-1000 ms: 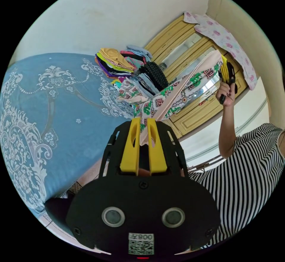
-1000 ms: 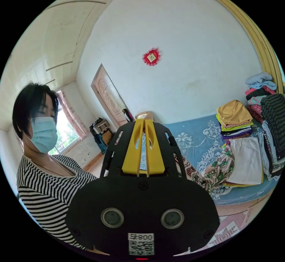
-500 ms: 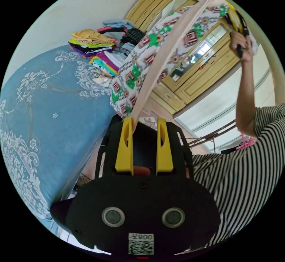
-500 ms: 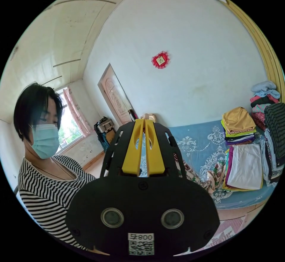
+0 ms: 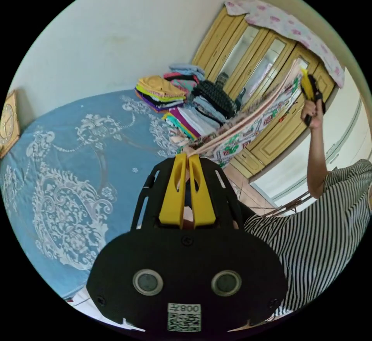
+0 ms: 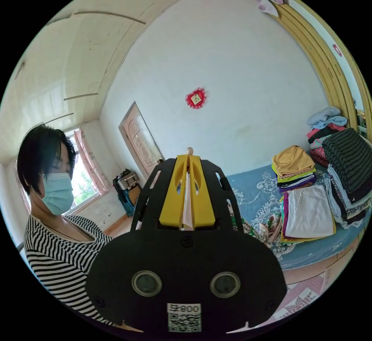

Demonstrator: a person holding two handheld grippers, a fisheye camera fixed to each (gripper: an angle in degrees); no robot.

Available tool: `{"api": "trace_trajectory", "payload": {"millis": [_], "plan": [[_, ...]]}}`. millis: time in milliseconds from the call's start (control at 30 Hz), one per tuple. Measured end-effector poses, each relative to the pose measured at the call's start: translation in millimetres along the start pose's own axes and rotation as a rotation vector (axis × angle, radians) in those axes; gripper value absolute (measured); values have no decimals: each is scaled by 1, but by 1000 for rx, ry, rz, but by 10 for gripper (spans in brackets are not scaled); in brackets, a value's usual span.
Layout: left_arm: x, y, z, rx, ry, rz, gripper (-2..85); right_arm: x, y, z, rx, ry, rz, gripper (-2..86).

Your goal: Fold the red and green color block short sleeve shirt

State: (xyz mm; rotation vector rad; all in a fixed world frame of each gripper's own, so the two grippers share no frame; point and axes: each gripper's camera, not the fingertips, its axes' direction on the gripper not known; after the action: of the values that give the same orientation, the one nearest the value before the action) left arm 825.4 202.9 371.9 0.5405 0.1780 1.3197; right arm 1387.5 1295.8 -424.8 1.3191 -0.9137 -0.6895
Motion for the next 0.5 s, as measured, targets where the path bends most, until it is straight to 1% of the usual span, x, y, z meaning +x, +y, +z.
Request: {"api": "trace_trajectory", "payload": {"millis": [133,267,433,500], "plan": [[42,-34,-80,126,-131,93,7,0,-3,-15,43,-1,1,2],[94,-64,-156,281,-204,163,8,-7,-7,-25,96,-35,-12,2],[161,-82,-229,416,-323,251,9,-24,-14,-33,138,-83,-60,2],[184,-87,-251,440,-363,280,9,-31,-16,-33,145,-103,-82,2]]}}
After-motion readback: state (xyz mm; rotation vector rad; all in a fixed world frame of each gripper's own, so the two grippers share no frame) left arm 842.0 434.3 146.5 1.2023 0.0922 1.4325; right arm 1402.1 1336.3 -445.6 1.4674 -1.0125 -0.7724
